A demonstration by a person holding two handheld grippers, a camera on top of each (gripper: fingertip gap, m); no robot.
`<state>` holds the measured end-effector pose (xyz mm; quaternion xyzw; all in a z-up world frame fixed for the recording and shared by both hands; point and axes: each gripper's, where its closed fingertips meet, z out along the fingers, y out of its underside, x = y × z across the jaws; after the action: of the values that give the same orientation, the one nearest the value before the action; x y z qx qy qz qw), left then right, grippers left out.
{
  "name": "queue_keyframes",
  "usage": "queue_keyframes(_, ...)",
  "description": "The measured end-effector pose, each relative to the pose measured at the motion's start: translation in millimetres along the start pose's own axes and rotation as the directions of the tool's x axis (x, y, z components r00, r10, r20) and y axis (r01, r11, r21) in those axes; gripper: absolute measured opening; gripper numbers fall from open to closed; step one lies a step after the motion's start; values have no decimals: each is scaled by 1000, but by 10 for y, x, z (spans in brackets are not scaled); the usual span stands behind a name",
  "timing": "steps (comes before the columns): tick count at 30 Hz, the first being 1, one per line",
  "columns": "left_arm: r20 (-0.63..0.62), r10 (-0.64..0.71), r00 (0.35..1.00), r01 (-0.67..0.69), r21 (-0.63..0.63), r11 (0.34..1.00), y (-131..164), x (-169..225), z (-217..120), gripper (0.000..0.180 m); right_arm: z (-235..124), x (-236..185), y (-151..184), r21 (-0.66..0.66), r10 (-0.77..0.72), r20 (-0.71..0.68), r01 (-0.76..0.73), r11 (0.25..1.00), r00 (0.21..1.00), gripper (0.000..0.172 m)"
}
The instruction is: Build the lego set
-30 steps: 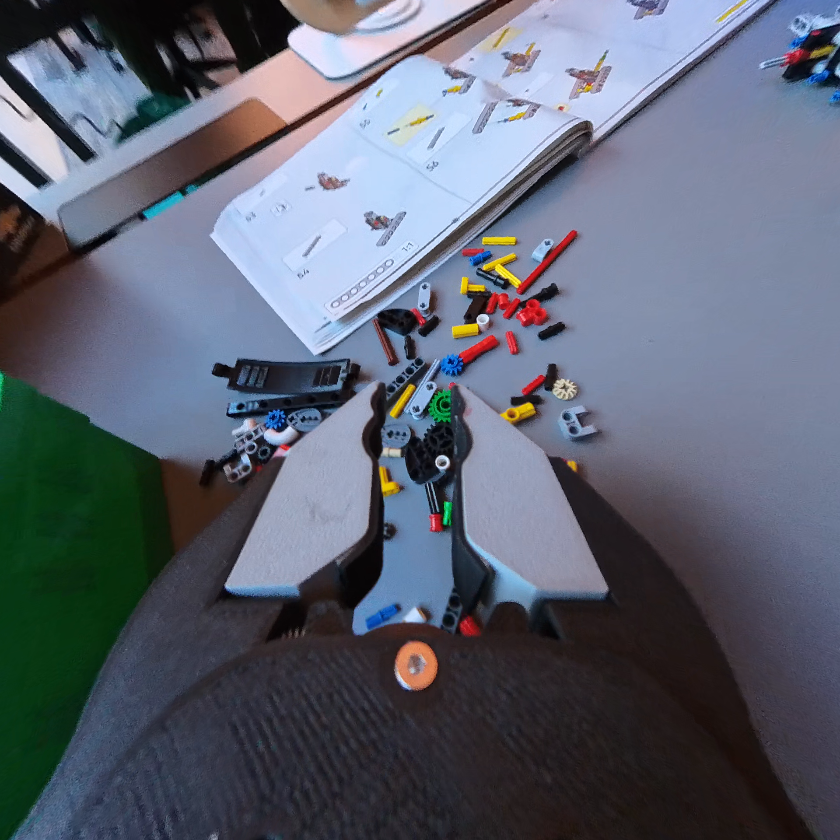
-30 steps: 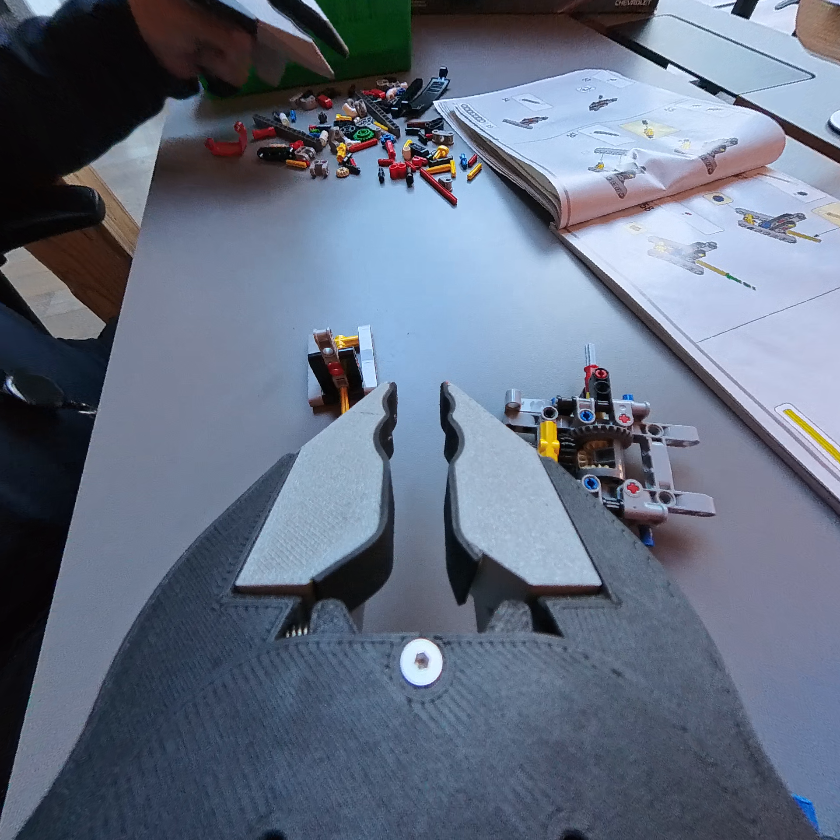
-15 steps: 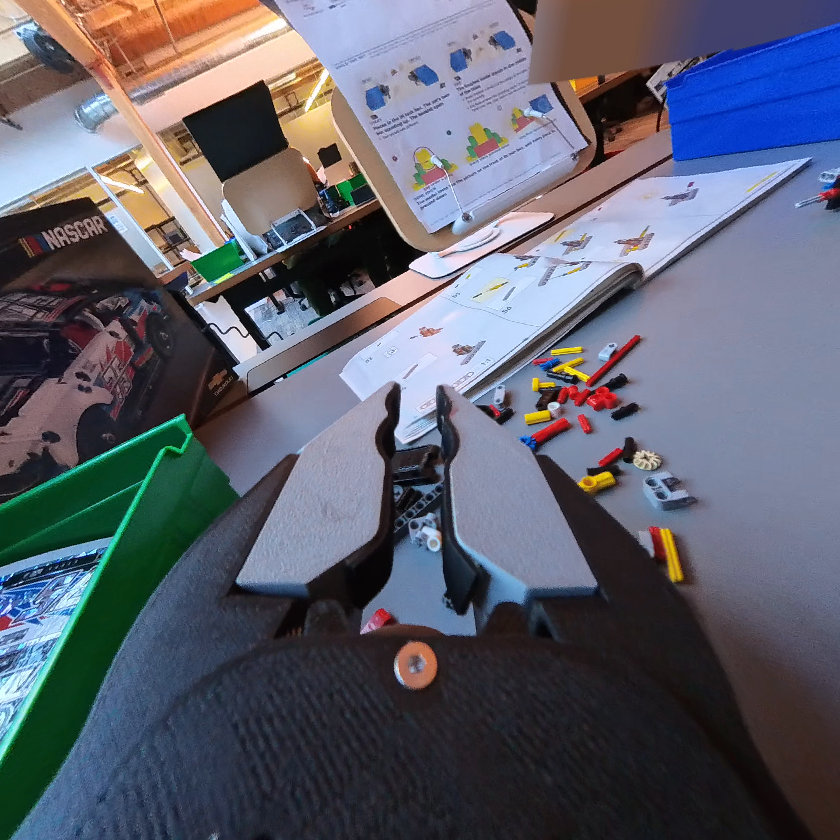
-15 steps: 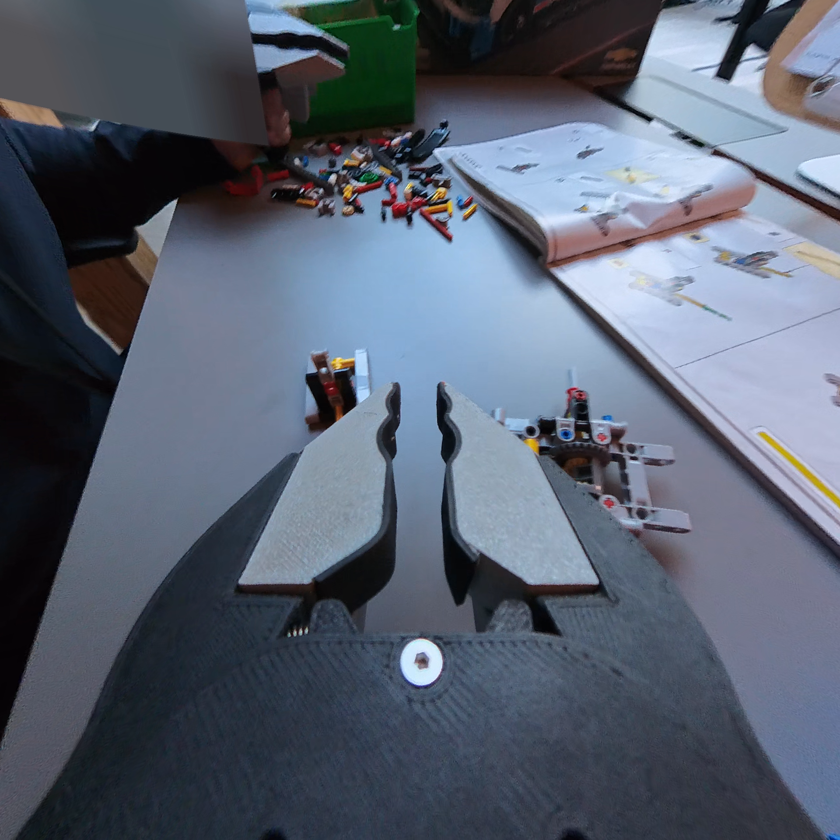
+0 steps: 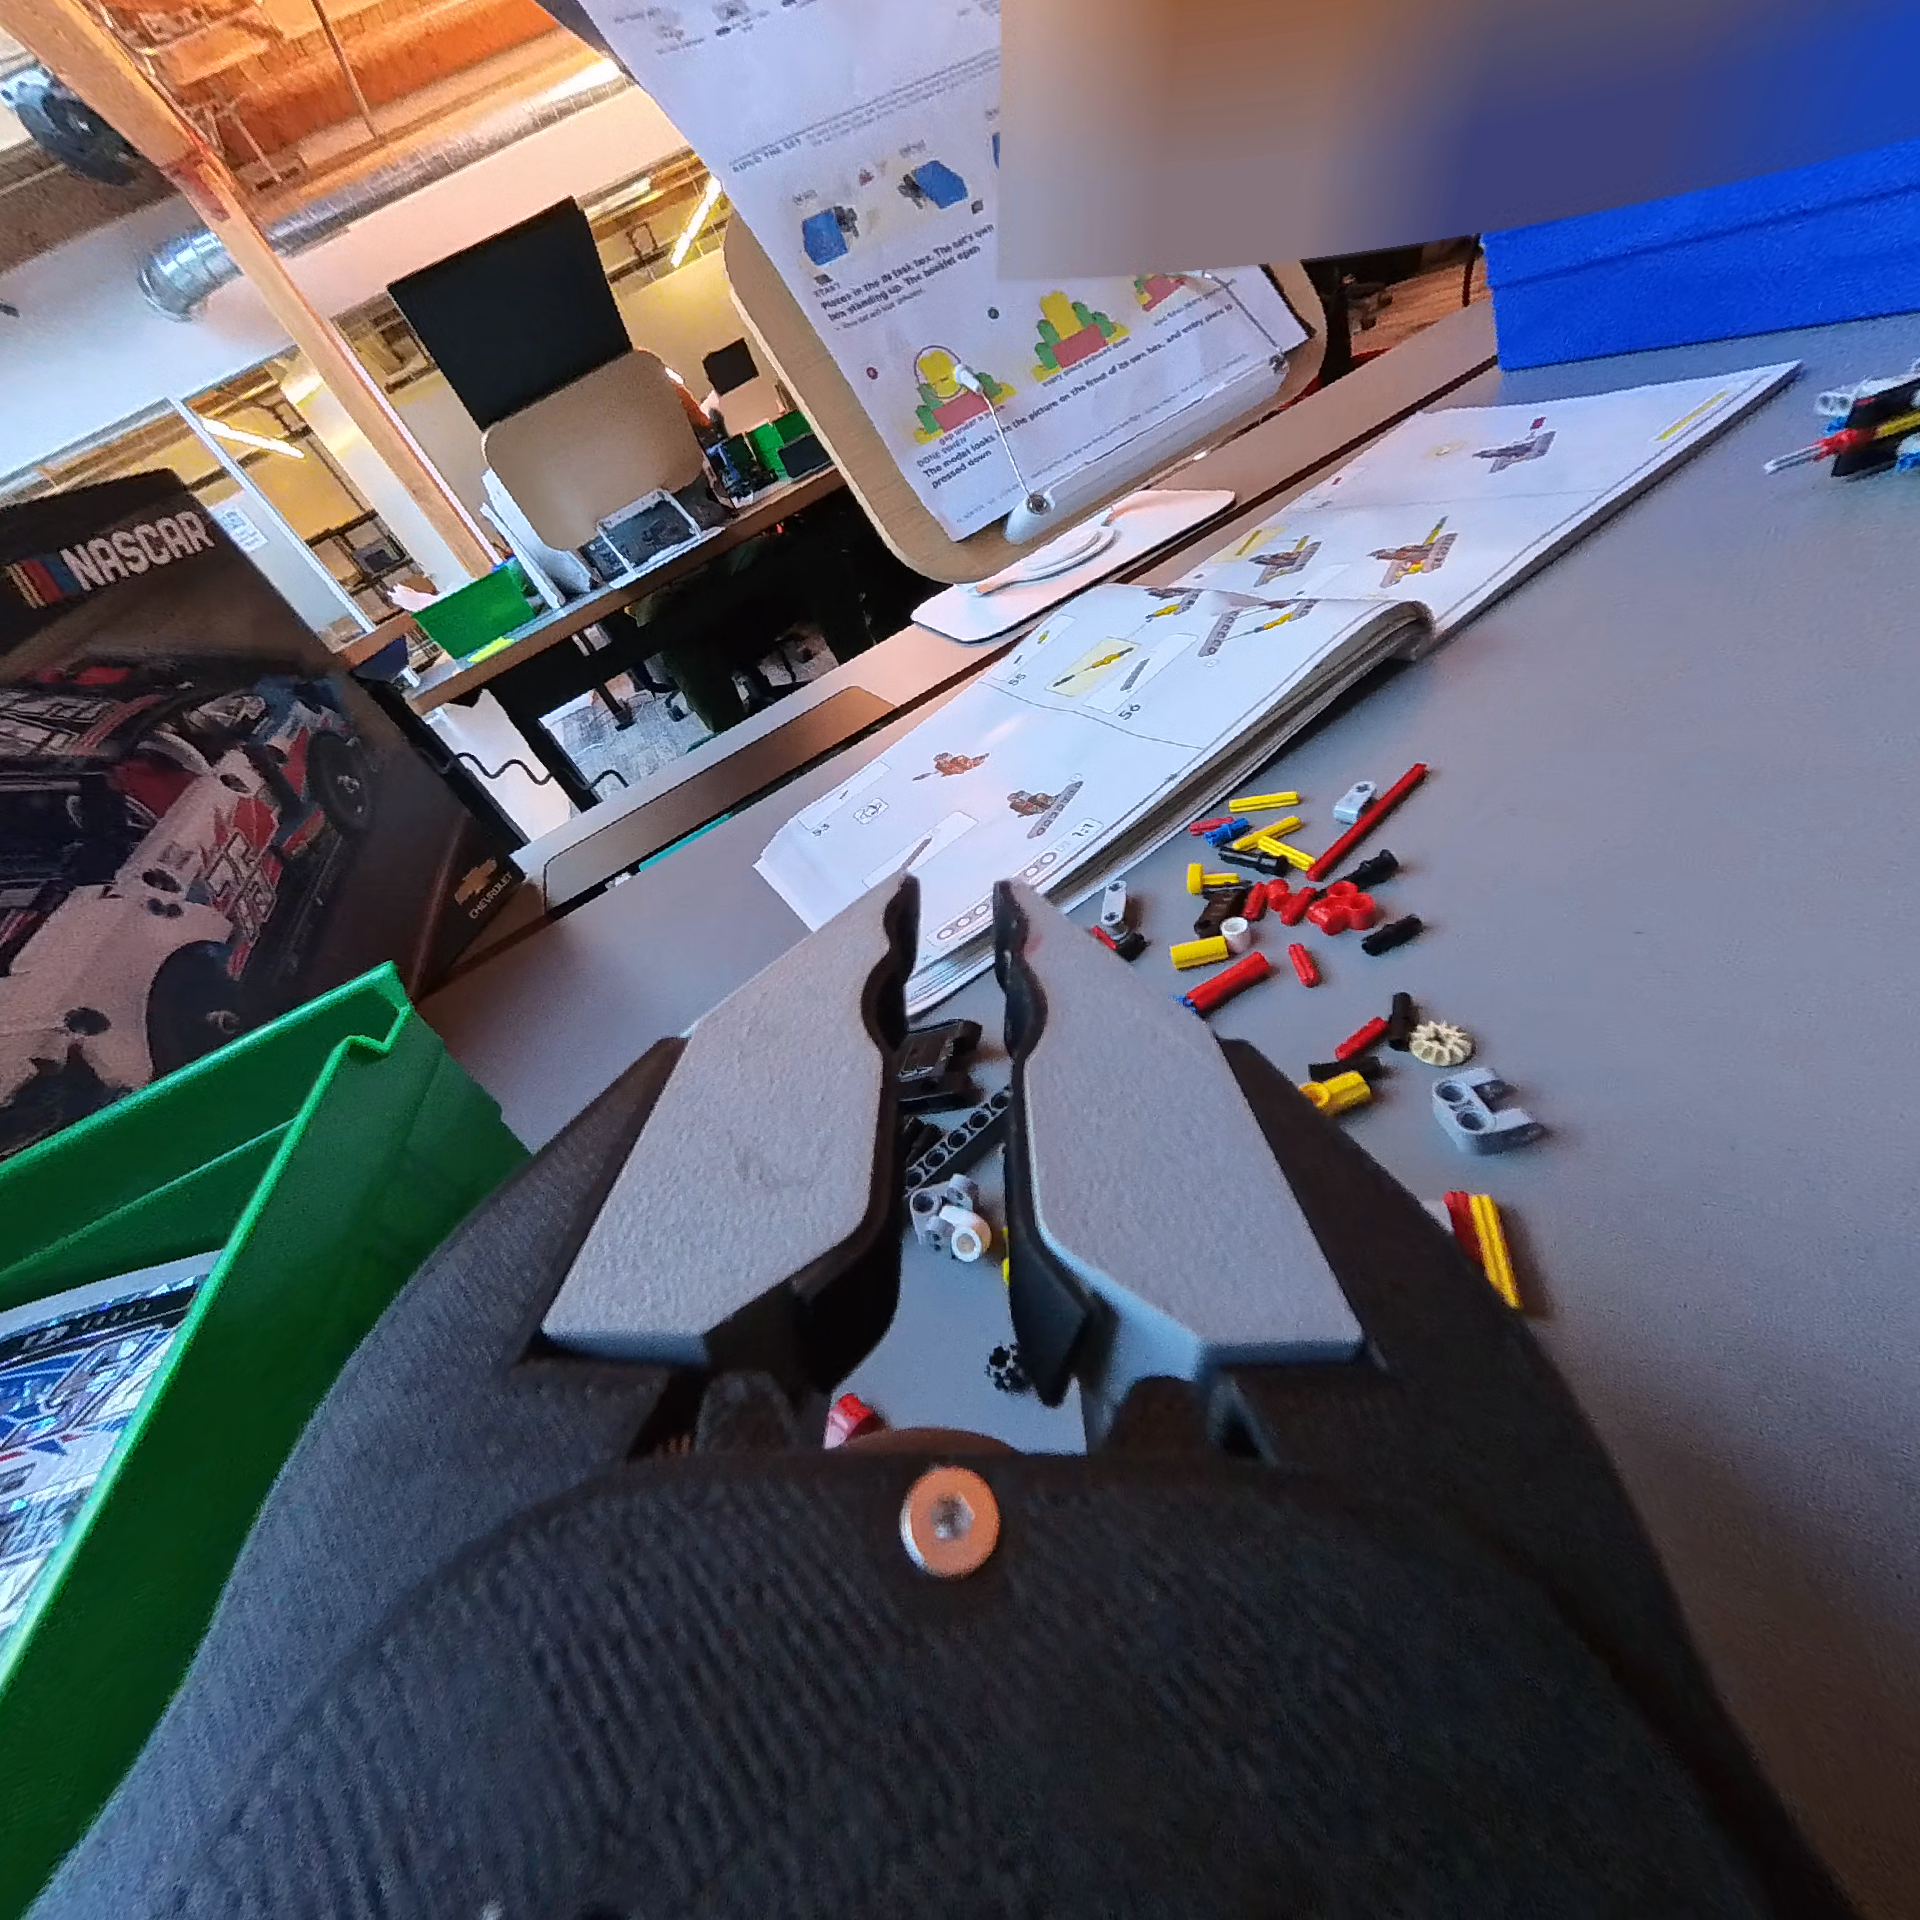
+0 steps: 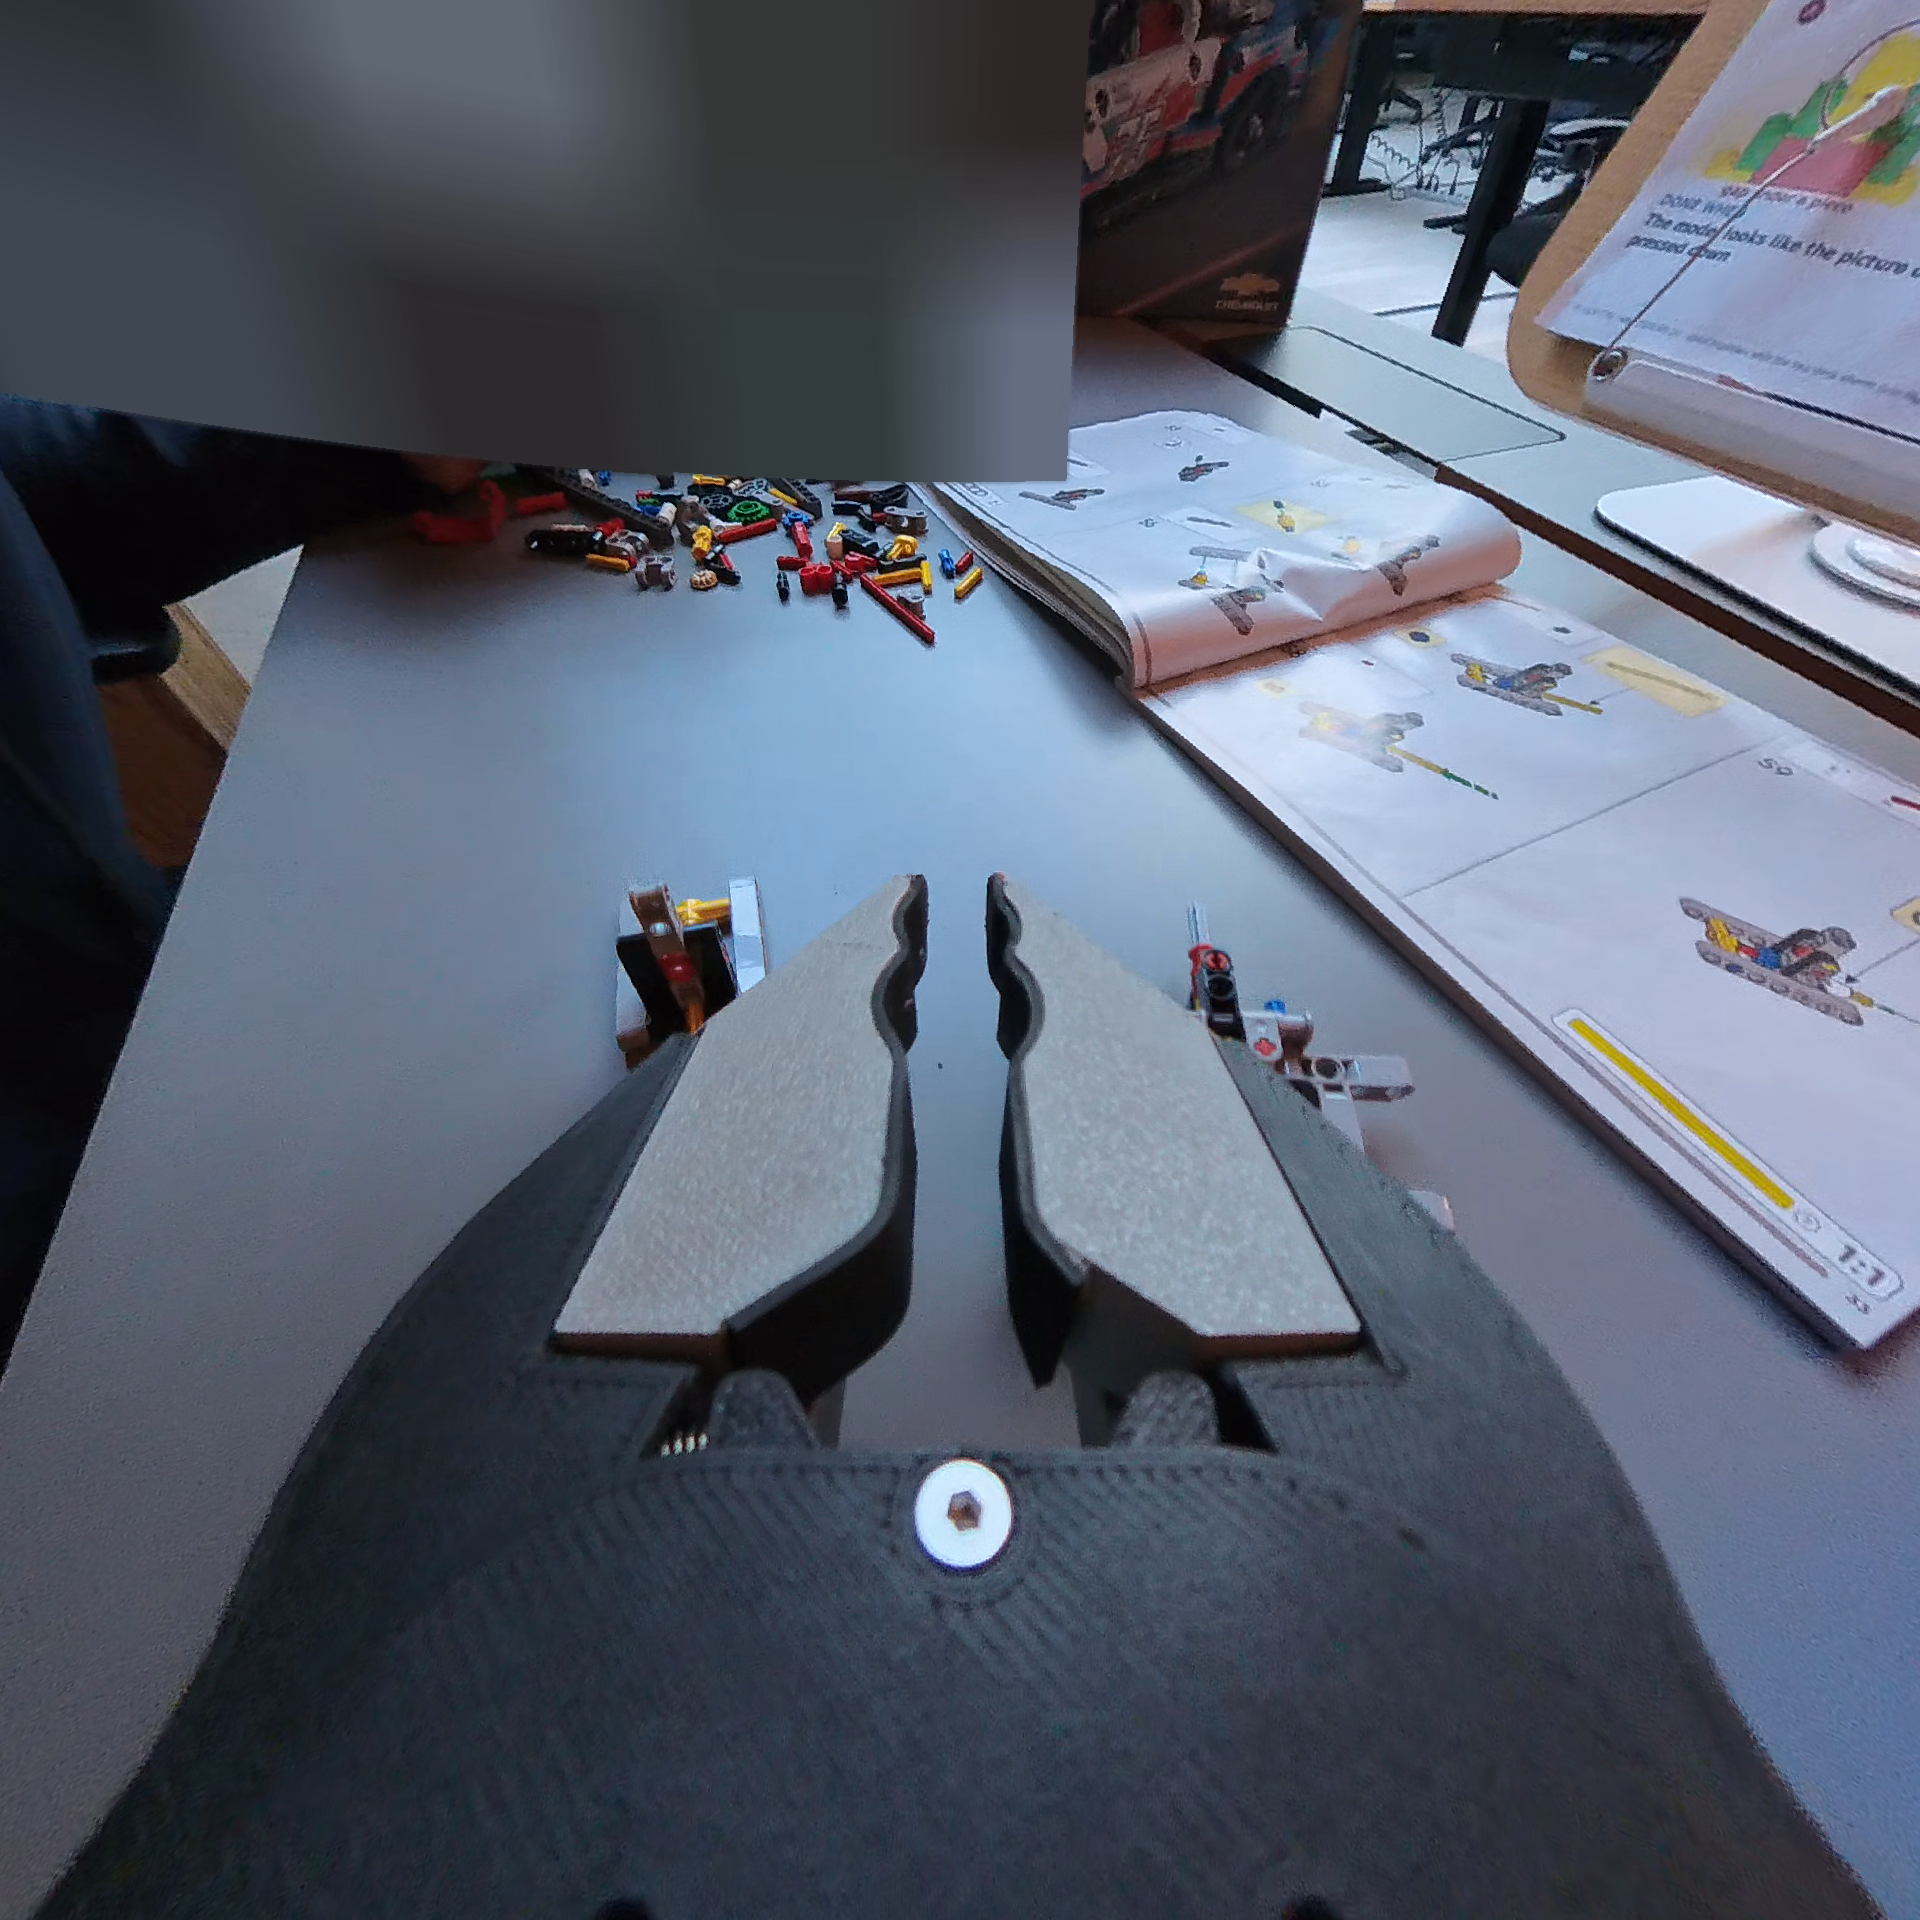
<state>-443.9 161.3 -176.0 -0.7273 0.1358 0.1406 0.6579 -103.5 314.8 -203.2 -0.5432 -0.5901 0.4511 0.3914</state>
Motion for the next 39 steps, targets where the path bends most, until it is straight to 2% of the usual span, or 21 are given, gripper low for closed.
queue_keyframes(13, -7, 15, 1000, -15, -12, 1000, 11, 18, 23, 11, 168, -101, -99, 18, -27, 29, 26, 999, 999, 5)
queue_keyframes(39, -11, 20, 1000, -20, -28, 999, 35, 14, 40, 10, 206, -107, -120, 26, -14, 44, 13, 1000, 999, 4)
